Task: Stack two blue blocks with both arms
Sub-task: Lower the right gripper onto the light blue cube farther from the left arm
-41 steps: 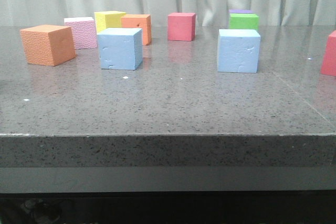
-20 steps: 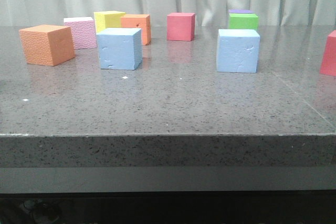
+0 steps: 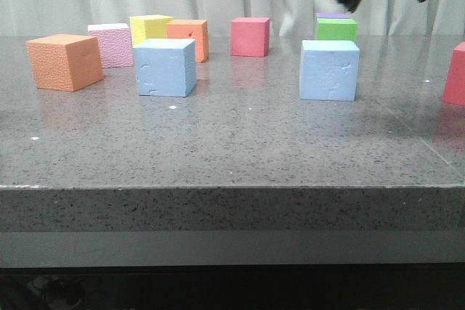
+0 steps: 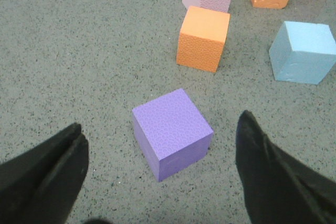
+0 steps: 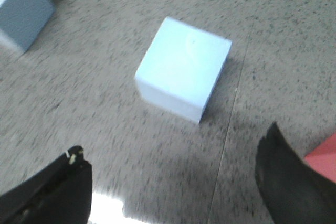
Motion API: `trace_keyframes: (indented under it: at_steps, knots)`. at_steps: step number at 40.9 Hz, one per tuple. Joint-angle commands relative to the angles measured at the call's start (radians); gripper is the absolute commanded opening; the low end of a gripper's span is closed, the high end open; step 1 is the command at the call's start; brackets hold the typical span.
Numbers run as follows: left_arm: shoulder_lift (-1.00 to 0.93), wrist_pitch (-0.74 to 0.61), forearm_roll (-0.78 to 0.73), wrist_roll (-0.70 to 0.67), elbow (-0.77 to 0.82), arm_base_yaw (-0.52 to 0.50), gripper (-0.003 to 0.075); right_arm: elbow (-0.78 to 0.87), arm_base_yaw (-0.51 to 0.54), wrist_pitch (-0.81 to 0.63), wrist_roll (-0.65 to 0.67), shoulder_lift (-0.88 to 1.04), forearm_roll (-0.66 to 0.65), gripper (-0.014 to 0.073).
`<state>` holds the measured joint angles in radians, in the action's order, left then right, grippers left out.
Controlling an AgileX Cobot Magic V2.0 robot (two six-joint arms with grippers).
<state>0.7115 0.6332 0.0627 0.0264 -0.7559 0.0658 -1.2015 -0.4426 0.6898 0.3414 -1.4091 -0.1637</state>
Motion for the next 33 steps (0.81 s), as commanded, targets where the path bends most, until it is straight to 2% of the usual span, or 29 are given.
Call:
trace_keyframes:
  at_steps: [1,5,8,20,26,30,33]
  knots:
    - [0.004,-0.089,0.002,0.002,-0.027,0.005,0.0566,-0.090,-0.032,-0.049,0.213,-0.051,-0.180,0.0632]
    - [0.004,-0.092,0.000,0.002,-0.027,0.005,0.0566,-0.139,-0.040,-0.053,0.370,-0.127,-0.259,0.0632]
    - [0.008,-0.092,0.000,0.002,-0.027,0.005,0.0566,-0.170,-0.040,-0.057,0.430,-0.179,-0.297,0.0632]
    - [0.039,-0.092,0.000,0.002,-0.027,0.005,0.0566,-0.226,-0.037,-0.063,0.525,-0.314,-0.405,0.0632]
    - [0.042,-0.092,0.000,0.002,-0.027,0.005,0.0566,-0.226,-0.036,-0.090,0.542,-0.343,-0.405,0.0629]
    - [0.042,-0.091,0.000,0.002,-0.027,0.005,0.0566,-0.226,-0.036,-0.102,0.542,-0.344,-0.384,0.0544]
    - [0.042,-0.086,0.000,0.002,-0.027,0.005,0.0566,-0.226,-0.036,-0.107,0.542,-0.344,-0.383,0.0426]
